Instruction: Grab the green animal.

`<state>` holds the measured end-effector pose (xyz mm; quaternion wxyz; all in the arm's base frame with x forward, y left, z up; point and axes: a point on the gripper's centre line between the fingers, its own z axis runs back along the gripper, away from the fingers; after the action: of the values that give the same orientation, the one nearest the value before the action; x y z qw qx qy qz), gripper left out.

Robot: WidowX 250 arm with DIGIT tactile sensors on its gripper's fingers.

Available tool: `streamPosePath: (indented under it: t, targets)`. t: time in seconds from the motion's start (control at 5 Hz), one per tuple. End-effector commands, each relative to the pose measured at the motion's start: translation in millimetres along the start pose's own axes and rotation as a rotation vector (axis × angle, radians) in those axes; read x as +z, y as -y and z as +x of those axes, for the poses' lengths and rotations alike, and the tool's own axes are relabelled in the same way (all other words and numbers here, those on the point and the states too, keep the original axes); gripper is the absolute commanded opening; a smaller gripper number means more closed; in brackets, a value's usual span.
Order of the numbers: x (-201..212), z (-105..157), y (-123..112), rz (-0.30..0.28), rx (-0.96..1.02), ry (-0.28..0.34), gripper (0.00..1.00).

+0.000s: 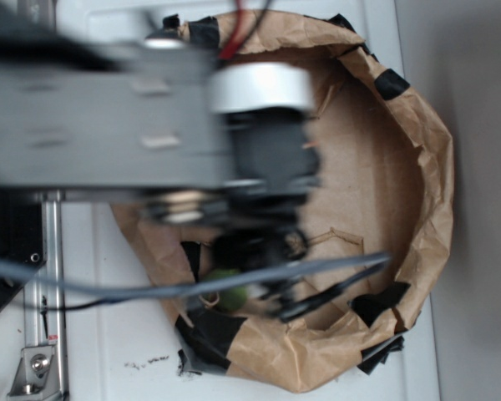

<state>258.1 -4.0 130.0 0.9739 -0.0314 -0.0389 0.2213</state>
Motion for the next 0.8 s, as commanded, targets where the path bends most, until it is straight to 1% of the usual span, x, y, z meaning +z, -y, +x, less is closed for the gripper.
streamPosePath:
  t: [0.0, 0.2, 0.4, 0.6]
  targets:
    - [-72.8, -24.9, 28.8, -0.088, 0.027, -0.265, 1.0]
    - [-77.4, -65.0, 52.4, -0.117, -0.053, -0.352, 1.0]
    - [-78.9, -79.9, 59.0, -0.071, -0.11, -0.332, 0.0]
    - [-89.1, -71.3, 51.4, 0.022, -0.203, -0.23, 0.0]
